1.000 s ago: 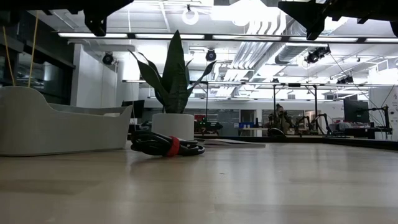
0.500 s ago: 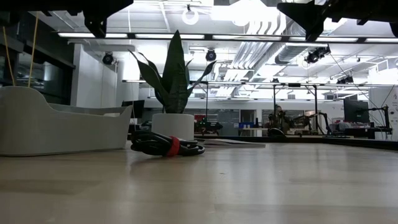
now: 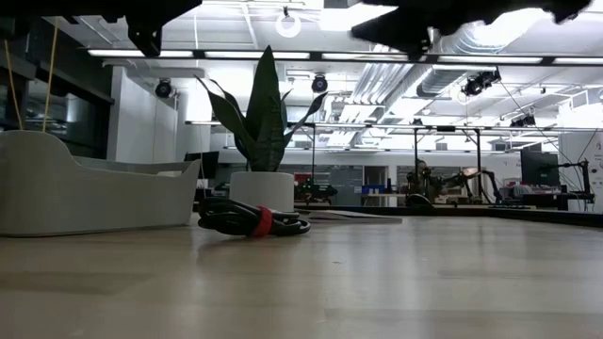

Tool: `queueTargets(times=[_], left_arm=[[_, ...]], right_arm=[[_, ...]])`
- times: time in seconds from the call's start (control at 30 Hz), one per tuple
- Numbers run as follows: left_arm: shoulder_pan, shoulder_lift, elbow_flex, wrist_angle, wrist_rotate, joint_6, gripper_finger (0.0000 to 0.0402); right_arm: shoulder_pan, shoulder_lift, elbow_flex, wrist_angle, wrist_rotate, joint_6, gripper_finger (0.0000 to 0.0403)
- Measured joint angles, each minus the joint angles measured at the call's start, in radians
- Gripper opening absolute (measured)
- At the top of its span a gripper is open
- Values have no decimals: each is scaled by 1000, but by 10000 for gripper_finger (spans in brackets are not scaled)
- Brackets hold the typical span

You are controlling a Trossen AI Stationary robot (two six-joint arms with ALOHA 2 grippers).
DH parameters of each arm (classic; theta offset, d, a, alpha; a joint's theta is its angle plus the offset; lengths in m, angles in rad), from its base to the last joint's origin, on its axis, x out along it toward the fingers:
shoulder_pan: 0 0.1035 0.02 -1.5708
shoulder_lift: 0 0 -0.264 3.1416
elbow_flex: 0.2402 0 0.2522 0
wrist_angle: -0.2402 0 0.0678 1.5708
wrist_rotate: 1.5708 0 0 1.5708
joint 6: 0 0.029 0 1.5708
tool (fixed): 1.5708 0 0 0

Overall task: Pick and place USB-C Cables
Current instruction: Put the black charger cable into the bin

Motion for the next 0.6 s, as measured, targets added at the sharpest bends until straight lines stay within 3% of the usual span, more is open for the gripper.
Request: queueTargets(times=[0.4,0.6], left_arm=[[0,0,0,1,0,0,177],[0,0,0,0,1,0,177]], right_arm=[[-15,418,491,-526,-73,-1,271],[-44,581,649,-658,-52,-82,271]])
